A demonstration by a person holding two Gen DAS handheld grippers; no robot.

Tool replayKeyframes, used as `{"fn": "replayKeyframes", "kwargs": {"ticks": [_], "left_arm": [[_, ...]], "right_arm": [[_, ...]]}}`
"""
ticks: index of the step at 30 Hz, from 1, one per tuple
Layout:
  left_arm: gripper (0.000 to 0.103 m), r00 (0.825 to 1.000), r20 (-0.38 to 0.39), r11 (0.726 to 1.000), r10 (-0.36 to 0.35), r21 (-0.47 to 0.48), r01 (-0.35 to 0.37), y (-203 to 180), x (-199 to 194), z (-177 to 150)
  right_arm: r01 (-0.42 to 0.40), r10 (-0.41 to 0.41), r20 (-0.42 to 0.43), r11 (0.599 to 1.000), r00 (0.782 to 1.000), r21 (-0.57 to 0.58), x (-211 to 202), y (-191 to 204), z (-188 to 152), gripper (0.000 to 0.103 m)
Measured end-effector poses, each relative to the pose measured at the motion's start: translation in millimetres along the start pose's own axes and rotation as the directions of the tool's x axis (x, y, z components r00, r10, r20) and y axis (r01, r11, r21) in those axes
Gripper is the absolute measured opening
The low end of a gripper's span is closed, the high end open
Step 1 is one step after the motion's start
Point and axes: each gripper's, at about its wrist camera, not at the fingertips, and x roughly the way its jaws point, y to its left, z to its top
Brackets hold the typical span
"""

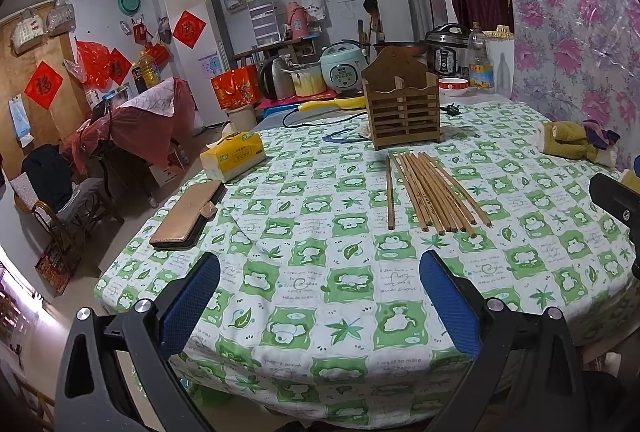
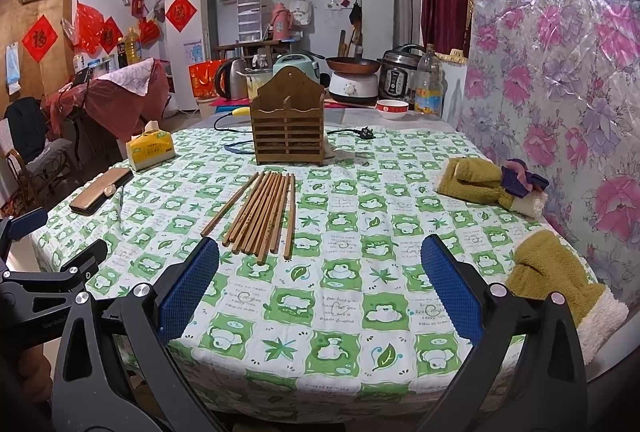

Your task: Organize utensils

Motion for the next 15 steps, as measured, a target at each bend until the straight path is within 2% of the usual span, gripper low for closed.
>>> {"fn": "replayKeyframes", "kwargs": {"ticks": [15], "left_arm": [[0.098, 1.000, 0.000, 1.000, 0.002, 0.000, -0.002, -0.4, -0.1, -0.3]], "right_arm": [[-0.002, 0.002, 0.008, 1.000, 1.000, 0.000, -2.1, 2.2, 3.0, 0.097]]}}
